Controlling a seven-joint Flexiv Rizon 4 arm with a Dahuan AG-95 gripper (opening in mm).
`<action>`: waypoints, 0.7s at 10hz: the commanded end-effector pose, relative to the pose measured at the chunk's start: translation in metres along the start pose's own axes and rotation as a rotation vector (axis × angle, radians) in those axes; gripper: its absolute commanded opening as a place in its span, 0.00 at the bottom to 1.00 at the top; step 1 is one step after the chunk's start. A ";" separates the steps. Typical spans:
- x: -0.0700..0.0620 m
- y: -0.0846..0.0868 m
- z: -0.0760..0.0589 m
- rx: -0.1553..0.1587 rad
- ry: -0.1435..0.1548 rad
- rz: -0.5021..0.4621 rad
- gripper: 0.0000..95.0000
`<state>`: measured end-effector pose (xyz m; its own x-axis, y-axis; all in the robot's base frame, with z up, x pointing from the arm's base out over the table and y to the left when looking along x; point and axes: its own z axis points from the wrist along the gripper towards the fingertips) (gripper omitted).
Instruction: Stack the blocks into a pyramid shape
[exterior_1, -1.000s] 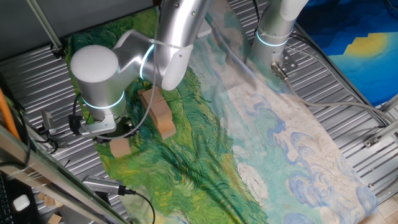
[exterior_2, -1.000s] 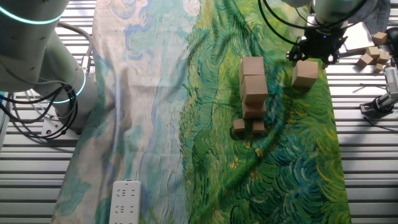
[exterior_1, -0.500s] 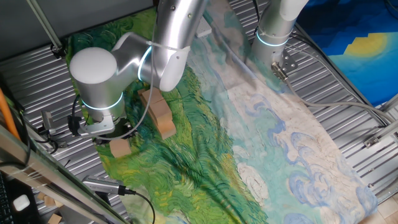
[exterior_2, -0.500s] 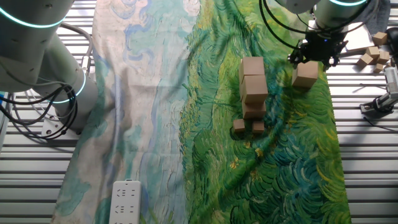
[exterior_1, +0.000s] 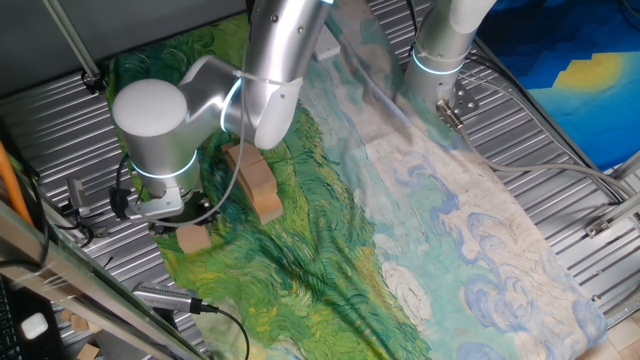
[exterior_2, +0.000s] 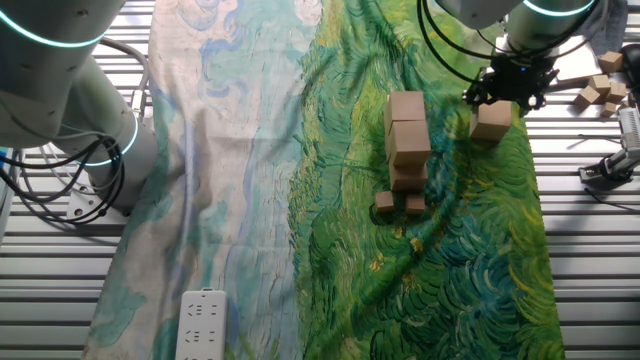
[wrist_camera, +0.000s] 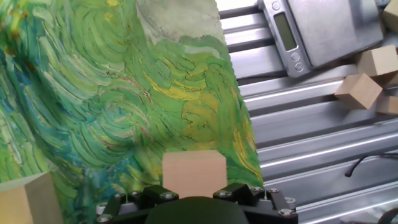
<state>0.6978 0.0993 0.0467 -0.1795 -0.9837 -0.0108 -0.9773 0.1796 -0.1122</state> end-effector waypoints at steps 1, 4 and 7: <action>-0.001 0.000 -0.001 0.006 0.001 0.010 0.80; -0.001 0.000 0.000 0.009 0.018 0.058 0.00; -0.001 0.000 -0.001 0.013 0.021 0.062 0.00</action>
<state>0.6981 0.1002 0.0477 -0.2436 -0.9699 0.0029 -0.9627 0.2414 -0.1223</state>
